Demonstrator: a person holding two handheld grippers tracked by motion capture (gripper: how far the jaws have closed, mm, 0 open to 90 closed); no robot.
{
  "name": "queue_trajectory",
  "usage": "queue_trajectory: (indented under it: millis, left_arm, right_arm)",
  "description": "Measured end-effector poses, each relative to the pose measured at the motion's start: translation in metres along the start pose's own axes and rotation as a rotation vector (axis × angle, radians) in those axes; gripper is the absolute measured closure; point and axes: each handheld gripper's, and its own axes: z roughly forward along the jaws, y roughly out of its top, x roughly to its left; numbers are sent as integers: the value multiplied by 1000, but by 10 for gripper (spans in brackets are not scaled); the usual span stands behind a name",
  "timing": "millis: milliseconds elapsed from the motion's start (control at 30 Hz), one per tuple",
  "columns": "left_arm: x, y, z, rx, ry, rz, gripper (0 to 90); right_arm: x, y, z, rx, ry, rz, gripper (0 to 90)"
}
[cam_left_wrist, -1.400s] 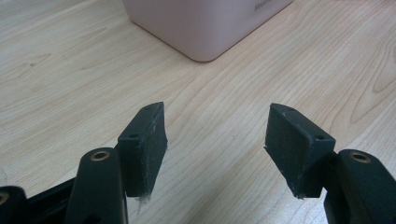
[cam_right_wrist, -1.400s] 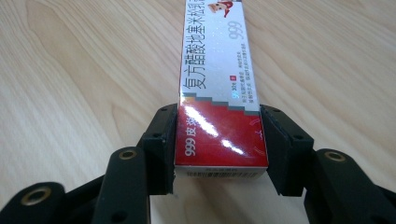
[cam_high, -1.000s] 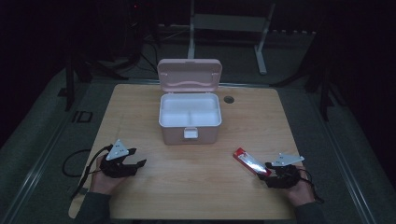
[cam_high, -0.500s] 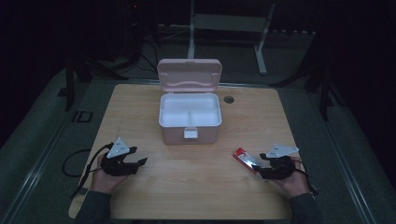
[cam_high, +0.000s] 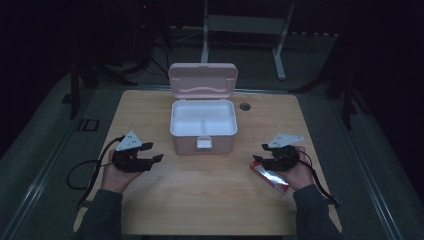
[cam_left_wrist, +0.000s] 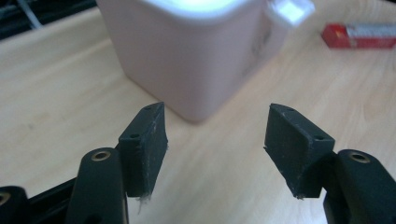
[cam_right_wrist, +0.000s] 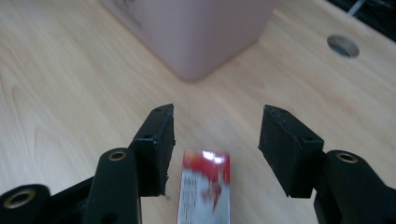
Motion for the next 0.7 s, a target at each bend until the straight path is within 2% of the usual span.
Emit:
queue_trajectory:
  millis: [100,133,233,300,333,433,500,533,567,600,633,700]
  left_arm:
    - [4,9,1,-12,6,-16,375]
    - [7,15,1,-12,22,-21,375]
    - [11,24,3,-17,35,-38,362]
    - [13,27,3,-17,39,-44,362]
    - [16,32,4,-18,46,-52,363]
    - [19,48,10,-11,70,-42,362]
    - [19,53,12,-11,73,-44,362]
    - [21,62,17,1,82,-45,357]
    - [21,62,17,1,82,-45,354]
    - [22,71,23,19,79,-52,353]
    - [22,75,27,34,89,-41,350]
    - [21,79,31,39,91,-36,348]
  right_arm:
    - [0,9,4,6,-19,-4,456]
    - [0,14,6,8,-27,-8,458]
    - [0,32,11,-19,-7,9,459]
    - [-1,36,11,-26,-6,11,460]
    - [-4,49,13,-55,9,30,468]
    - [-4,62,15,-71,17,35,475]
    - [-4,67,17,-73,18,31,474]
    - [-5,76,21,-78,20,36,469]
    - [-5,76,21,-78,20,36,469]
    - [-7,81,26,-82,25,52,467]
    - [-7,84,29,-83,35,66,463]
    - [-7,87,33,-83,38,69,460]
